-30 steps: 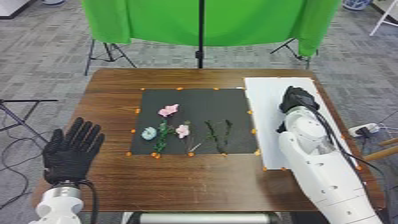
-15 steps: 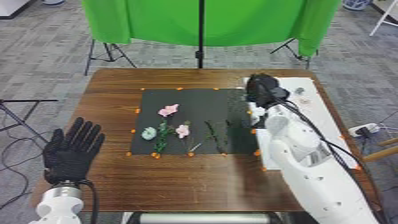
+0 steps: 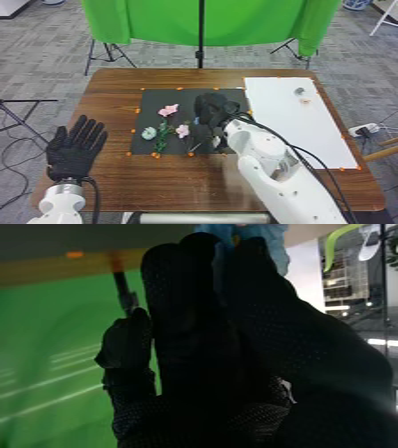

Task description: Arrange flowers

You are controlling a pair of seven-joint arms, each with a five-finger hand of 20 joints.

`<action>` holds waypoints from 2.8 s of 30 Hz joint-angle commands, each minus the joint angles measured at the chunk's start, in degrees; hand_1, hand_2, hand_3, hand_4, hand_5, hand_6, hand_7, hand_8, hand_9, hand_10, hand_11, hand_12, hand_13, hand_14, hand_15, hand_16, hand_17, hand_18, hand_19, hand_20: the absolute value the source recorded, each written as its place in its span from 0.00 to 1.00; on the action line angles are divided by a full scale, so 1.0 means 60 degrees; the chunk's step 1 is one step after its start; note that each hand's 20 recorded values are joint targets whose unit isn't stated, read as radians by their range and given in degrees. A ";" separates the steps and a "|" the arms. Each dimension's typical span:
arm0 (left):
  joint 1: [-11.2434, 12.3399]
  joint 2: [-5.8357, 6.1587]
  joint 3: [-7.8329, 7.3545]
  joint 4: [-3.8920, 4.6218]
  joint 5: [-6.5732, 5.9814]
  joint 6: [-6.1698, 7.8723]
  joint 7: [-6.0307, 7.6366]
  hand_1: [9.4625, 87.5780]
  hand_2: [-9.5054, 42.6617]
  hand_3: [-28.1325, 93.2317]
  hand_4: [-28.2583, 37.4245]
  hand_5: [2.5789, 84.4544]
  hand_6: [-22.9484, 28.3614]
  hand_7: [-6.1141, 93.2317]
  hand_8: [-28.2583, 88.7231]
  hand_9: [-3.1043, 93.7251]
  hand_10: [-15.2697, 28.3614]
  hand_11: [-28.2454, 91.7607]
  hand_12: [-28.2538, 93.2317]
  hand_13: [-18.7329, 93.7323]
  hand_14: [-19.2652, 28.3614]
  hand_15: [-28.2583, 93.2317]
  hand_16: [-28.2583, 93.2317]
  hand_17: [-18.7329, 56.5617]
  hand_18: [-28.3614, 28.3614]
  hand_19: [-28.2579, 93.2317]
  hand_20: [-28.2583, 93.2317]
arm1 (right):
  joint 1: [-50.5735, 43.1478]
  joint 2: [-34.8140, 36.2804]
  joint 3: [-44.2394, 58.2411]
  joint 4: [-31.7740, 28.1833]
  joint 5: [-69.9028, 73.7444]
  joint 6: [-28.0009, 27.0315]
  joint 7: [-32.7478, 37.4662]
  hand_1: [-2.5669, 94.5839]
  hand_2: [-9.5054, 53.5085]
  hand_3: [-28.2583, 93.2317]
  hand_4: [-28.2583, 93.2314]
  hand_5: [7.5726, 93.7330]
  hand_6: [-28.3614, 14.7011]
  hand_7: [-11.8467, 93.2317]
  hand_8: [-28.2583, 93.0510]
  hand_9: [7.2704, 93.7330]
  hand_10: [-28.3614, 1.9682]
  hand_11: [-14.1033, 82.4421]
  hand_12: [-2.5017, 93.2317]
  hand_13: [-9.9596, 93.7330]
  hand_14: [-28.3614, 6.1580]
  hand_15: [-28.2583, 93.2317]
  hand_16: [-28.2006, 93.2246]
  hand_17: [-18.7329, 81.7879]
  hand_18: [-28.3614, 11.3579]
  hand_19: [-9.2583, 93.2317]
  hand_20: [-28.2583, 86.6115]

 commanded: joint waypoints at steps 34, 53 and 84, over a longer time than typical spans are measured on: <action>0.0391 -0.0103 -0.0158 -0.0046 -0.0602 -0.0154 0.0143 0.21 0.53 0.86 0.00 0.53 0.65 0.21 0.16 0.40 0.71 0.42 0.31 0.40 0.74 0.53 0.16 0.14 0.74 0.53 0.33 | -0.0596 0.2127 0.4515 0.1021 0.2516 0.1619 0.3170 0.47 0.00 0.90 0.00 0.53 0.59 0.25 0.13 0.50 0.44 0.25 0.15 0.55 0.39 0.54 0.34 0.48 0.14 0.94 0.54; 0.0314 -0.0055 0.0123 -0.0026 -0.0607 0.0017 0.0102 0.21 0.53 0.86 0.00 0.53 0.65 0.21 0.16 0.41 0.71 0.42 0.31 0.41 0.75 0.53 0.16 0.14 0.74 0.53 0.33 | 0.1162 0.1454 0.3485 0.4141 0.1041 -0.0585 0.2320 0.49 0.00 0.90 0.00 0.44 0.66 0.28 0.11 0.33 0.57 0.25 0.10 0.48 0.45 0.46 0.34 0.45 0.16 0.88 0.52; 0.0386 0.0013 0.0096 -0.0127 -0.0617 0.0151 -0.0052 0.21 0.53 0.86 0.00 0.53 0.65 0.22 0.16 0.41 0.71 0.42 0.31 0.41 0.74 0.53 0.16 0.15 0.74 0.53 0.33 | 0.0640 0.2034 0.0675 0.0099 0.1453 0.0766 0.1023 0.68 0.00 0.80 0.00 0.87 0.68 0.36 0.25 0.97 0.56 0.25 0.45 0.81 0.59 0.62 0.55 0.54 0.17 0.95 0.59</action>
